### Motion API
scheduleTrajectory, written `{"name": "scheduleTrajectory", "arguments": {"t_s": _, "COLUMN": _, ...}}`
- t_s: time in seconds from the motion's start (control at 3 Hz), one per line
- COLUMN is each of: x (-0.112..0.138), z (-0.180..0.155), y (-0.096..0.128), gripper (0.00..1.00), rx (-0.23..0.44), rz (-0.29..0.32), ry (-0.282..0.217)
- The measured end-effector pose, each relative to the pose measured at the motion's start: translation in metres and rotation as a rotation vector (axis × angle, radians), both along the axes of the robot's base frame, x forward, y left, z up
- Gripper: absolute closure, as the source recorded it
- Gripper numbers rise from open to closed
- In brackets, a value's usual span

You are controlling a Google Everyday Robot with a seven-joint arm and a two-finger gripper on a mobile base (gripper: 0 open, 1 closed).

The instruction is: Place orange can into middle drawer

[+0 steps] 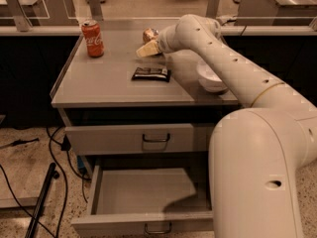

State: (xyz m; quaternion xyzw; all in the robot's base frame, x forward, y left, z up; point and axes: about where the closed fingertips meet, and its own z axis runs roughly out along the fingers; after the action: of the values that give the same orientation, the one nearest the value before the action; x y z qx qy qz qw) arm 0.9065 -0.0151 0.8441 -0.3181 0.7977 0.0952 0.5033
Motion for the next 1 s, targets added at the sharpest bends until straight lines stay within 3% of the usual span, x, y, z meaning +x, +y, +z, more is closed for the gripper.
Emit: {"name": "scheduleTrajectory", "arguments": {"t_s": 1.0, "x": 0.0004, "z": -0.0006, "y": 0.0002, "gripper": 0.88, "rx": 0.001, "rz": -0.001, "ry": -0.001}}
